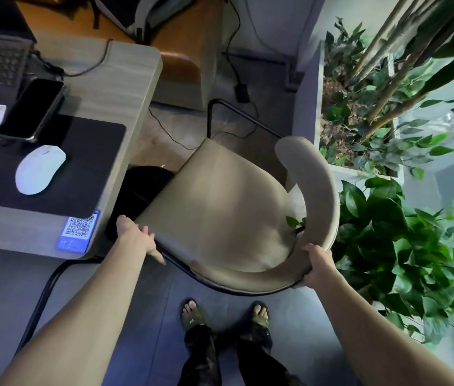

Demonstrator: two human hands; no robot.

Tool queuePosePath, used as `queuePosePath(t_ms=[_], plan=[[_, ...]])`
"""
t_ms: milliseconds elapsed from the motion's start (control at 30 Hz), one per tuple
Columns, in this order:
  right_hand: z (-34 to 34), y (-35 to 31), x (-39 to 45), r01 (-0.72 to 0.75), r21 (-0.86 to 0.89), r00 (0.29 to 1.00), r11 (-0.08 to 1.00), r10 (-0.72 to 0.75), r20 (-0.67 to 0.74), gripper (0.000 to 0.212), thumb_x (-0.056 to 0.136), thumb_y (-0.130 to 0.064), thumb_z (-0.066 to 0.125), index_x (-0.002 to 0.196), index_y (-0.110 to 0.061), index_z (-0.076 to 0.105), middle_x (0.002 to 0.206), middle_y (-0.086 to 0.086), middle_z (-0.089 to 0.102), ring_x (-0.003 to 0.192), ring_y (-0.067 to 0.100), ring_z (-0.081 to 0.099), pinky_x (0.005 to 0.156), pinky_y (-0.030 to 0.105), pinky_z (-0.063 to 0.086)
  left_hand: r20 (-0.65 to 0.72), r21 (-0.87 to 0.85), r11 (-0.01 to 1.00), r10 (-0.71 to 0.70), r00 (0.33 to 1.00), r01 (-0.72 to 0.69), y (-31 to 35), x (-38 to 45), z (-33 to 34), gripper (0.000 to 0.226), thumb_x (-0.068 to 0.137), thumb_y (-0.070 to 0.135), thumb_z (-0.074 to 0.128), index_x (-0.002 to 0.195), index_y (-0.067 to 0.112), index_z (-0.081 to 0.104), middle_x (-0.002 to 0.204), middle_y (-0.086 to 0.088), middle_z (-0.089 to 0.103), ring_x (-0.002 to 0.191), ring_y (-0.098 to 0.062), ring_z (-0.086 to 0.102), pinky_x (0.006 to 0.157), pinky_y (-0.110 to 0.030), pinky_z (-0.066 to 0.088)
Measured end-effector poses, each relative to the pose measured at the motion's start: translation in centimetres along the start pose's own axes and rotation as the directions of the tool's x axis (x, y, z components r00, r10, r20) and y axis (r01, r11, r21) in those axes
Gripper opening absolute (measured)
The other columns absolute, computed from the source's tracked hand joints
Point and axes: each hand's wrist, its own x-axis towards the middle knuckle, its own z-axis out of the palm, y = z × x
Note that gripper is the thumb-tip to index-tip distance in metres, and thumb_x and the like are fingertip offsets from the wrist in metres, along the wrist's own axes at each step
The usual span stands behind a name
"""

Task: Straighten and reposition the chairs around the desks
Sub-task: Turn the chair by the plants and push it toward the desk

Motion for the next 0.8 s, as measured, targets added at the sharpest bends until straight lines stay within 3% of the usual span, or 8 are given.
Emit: queuePosePath(t_ms=[100, 167, 267, 333, 433, 533, 667, 800], plan=[[-0.1, 0.6, -0.1, 0.085, 0.028, 0.996, 0.996, -0.085, 0.003, 0.044, 0.088, -0.013, 0.057, 0.128, -0.023, 0.041, 0.128, 0.015, 0.050, 0.109, 0.041, 0.054, 0.076, 0.062, 0.046, -0.058, -0.074, 0.997, -0.018, 0.998, 0.013, 0.3, 1.2, -0.7, 0.067, 0.095, 0.059, 0.019, 0.129, 0.016, 0.058, 0.082, 0.001, 0.053, 0.095, -0.019, 0.054, 0.111, -0.068, 0.003], [-0.4, 0.5, -0.2, 0.112, 0.050, 0.994, 0.992, -0.113, 0.004, 0.040, 0.088, -0.013, 0.056, 0.124, -0.024, 0.043, 0.123, 0.014, 0.053, 0.107, 0.040, 0.056, 0.077, 0.058, 0.048, -0.072, -0.095, 0.995, -0.047, 0.996, 0.040, 0.0, 1.4, -1.2, 0.066, 0.095, 0.060, 0.019, 0.107, 0.013, 0.063, 0.084, 0.000, 0.052, 0.102, -0.018, 0.053, 0.110, -0.069, 0.002], [-0.7, -0.3, 0.1, 0.132, 0.072, 0.991, 0.989, -0.134, 0.024, 0.038, 0.085, -0.011, 0.056, 0.119, -0.024, 0.046, 0.124, 0.016, 0.058, 0.108, 0.040, 0.060, 0.084, 0.063, 0.050, -0.067, -0.131, 0.985, -0.117, 0.991, 0.108, -1.2, 1.9, -2.4, 0.055, 0.096, 0.053, 0.021, 0.084, 0.013, 0.057, 0.116, 0.007, 0.057, 0.119, -0.017, 0.051, 0.104, -0.076, -0.002], [-0.8, -1.0, 0.2, 0.175, 0.041, 0.983, 0.984, -0.177, 0.040, 0.041, 0.085, -0.009, 0.056, 0.124, -0.019, 0.048, 0.119, 0.016, 0.059, 0.092, 0.034, 0.062, 0.072, 0.049, 0.055, -0.074, -0.139, 0.981, -0.149, 0.986, 0.138, -2.5, 3.2, -3.6, 0.054, 0.095, 0.056, 0.021, 0.085, 0.017, 0.058, 0.101, 0.008, 0.060, 0.104, -0.017, 0.055, 0.103, -0.078, -0.001], [-0.7, -2.5, 0.9, 0.261, -0.024, 0.964, 0.965, -0.259, 0.058, 0.041, 0.088, -0.007, 0.054, 0.129, -0.010, 0.048, 0.109, 0.017, 0.057, 0.073, 0.028, 0.056, 0.060, 0.035, 0.049, -0.108, -0.175, 0.967, -0.204, 0.973, 0.184, -3.8, 4.9, -5.1, 0.051, 0.092, 0.057, 0.024, 0.070, 0.015, 0.045, 0.066, 0.003, 0.042, 0.071, -0.020, 0.044, 0.097, -0.082, 0.002], [-0.1, -4.2, 1.5, 0.300, -0.063, 0.951, 0.952, -0.293, 0.100, 0.040, 0.089, -0.005, 0.052, 0.128, -0.008, 0.047, 0.107, 0.018, 0.057, 0.073, 0.028, 0.056, 0.062, 0.036, 0.050, -0.076, -0.212, 0.949, -0.255, 0.964, 0.234, -4.7, 5.2, -5.8, 0.042, 0.091, 0.048, 0.023, 0.067, 0.017, 0.039, 0.070, 0.001, 0.037, 0.075, -0.023, 0.041, 0.083, -0.090, 0.005], [0.8, -7.1, 2.4, 0.302, -0.067, 0.945, 0.951, -0.290, 0.152, 0.031, 0.088, -0.005, 0.053, 0.116, -0.016, 0.045, 0.113, 0.020, 0.057, 0.077, 0.030, 0.058, 0.066, 0.043, 0.052, -0.003, -0.255, 0.936, -0.249, 0.968, 0.240, -5.9, 4.6, -5.4, 0.039, 0.091, 0.050, 0.021, 0.071, 0.019, 0.036, 0.082, 0.000, 0.041, 0.081, -0.025, 0.042, 0.080, -0.091, 0.011], [0.7, -8.8, 4.0, 0.296, -0.102, 0.948, 0.950, -0.279, 0.154, 0.043, 0.086, -0.009, 0.057, 0.128, -0.013, 0.048, 0.125, 0.025, 0.060, 0.093, 0.036, 0.062, 0.069, 0.046, 0.054, 0.033, -0.283, 0.930, -0.234, 0.972, 0.233, -6.7, 3.8, -4.3, 0.045, 0.094, 0.054, 0.020, 0.080, 0.016, 0.041, 0.099, -0.001, 0.045, 0.094, -0.025, 0.050, 0.079, -0.092, 0.007]])
